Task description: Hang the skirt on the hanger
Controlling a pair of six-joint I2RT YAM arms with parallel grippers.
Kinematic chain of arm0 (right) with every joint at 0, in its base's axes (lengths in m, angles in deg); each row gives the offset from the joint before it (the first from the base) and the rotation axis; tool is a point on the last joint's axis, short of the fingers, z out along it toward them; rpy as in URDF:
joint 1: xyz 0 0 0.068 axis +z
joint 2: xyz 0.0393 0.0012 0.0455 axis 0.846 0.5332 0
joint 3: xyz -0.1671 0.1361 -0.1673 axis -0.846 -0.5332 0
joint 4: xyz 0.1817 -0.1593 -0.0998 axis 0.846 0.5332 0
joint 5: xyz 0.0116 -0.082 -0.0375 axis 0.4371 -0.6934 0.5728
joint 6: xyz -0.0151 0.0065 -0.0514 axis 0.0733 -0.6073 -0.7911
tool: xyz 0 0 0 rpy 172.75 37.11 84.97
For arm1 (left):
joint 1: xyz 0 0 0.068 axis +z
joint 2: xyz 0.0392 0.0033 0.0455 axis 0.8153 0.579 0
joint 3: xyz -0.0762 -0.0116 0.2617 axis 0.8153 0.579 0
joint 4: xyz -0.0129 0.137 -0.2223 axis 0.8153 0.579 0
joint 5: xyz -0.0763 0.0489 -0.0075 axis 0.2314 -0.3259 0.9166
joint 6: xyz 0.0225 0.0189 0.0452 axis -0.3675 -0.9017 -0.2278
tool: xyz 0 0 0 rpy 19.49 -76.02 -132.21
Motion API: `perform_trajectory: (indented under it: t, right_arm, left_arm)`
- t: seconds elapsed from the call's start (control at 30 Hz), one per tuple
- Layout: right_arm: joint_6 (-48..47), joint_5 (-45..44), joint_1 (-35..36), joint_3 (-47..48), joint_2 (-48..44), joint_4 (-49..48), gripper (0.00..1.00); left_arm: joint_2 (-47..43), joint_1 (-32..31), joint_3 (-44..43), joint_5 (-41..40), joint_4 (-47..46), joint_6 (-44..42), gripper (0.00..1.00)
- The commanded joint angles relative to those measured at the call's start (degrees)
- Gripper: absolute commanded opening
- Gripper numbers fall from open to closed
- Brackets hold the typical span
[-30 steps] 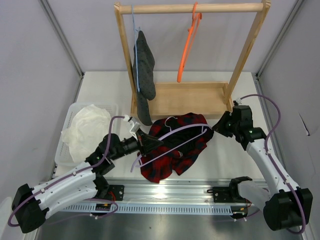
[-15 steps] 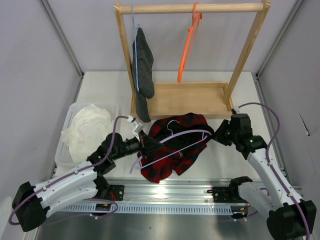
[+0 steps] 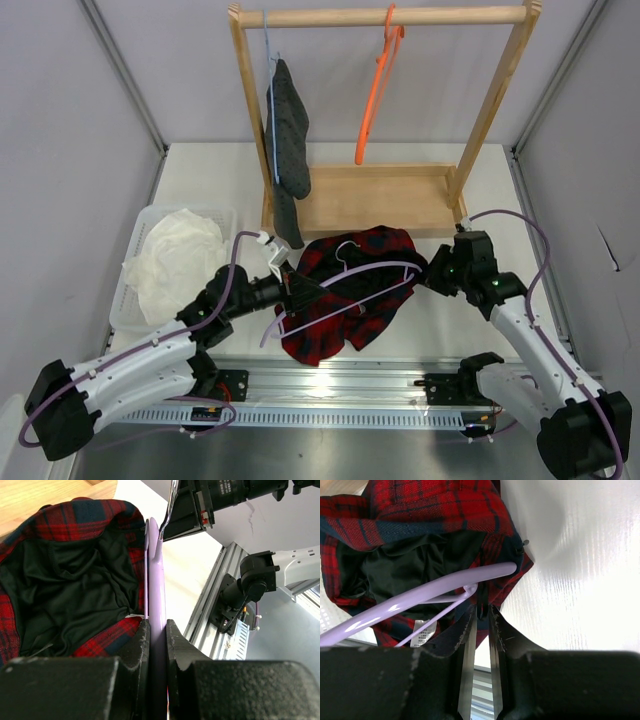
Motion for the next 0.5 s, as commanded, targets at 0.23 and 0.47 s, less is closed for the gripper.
perform_trajectory:
  t: [0.23, 0.47]
  right_arm:
    - [1.5, -0.4, 0.7, -0.1, 2.3, -5.0, 0.20]
    - [0.5, -2.4, 1.1, 1.1, 3.9, -5.4, 0.20]
  left_arm:
    - [0.8, -0.2, -3.8, 2.0, -4.5, -0.9, 0.00]
    - [1.3, -0.2, -4.4, 2.4, -4.3, -0.8, 0.00]
